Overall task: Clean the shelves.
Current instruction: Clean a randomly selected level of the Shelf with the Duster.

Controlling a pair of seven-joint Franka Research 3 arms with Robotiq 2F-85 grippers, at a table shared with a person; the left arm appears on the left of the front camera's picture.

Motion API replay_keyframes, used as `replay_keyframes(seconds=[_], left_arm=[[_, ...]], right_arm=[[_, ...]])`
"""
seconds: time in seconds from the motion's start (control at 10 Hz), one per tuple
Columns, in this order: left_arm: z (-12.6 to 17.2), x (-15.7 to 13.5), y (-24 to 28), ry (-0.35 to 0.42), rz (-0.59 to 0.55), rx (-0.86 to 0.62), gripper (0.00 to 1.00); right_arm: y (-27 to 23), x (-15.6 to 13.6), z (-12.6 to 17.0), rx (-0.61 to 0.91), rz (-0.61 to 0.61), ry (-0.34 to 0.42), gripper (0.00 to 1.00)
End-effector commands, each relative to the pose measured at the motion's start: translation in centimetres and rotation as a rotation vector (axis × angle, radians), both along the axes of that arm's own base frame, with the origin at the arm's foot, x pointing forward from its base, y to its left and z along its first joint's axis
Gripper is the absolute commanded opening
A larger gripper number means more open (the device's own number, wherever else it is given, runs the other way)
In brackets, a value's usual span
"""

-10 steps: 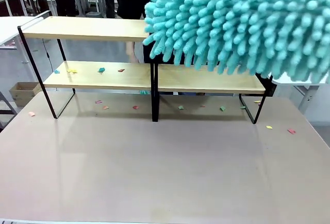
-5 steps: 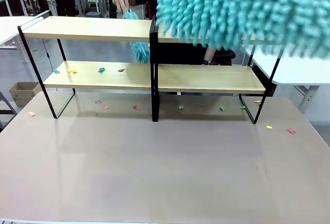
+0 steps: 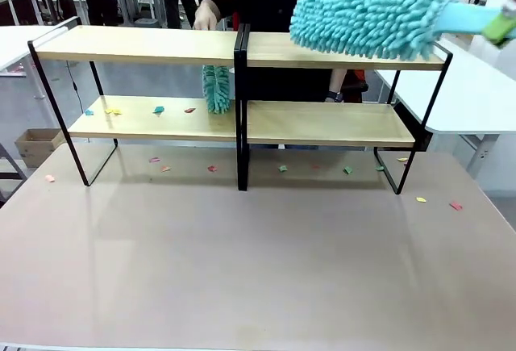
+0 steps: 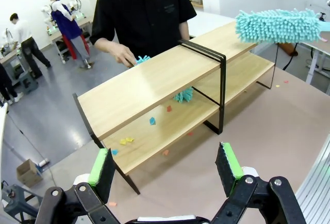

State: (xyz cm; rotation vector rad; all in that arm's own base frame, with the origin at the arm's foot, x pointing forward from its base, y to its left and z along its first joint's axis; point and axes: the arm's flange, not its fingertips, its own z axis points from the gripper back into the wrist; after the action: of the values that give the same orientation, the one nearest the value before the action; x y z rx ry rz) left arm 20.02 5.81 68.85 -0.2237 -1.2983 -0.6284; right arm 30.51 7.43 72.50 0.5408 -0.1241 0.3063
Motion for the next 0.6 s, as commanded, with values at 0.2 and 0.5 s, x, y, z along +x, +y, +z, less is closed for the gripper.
replay_keyframes(seconds=[0.2,0.5], left_arm=[[-0.1,0.0,0.0,-0.005,0.004,0.001,1.0],[-0.1,0.0,0.0,-0.005,0.004,0.001,1.0]], right_arm=[[-1.5,-1.2,-0.5,-0.076,-0.196,0.046,0.13],[-2.7,-1.9,-1.7,-0.174,-0.306,0.136,0.13]])
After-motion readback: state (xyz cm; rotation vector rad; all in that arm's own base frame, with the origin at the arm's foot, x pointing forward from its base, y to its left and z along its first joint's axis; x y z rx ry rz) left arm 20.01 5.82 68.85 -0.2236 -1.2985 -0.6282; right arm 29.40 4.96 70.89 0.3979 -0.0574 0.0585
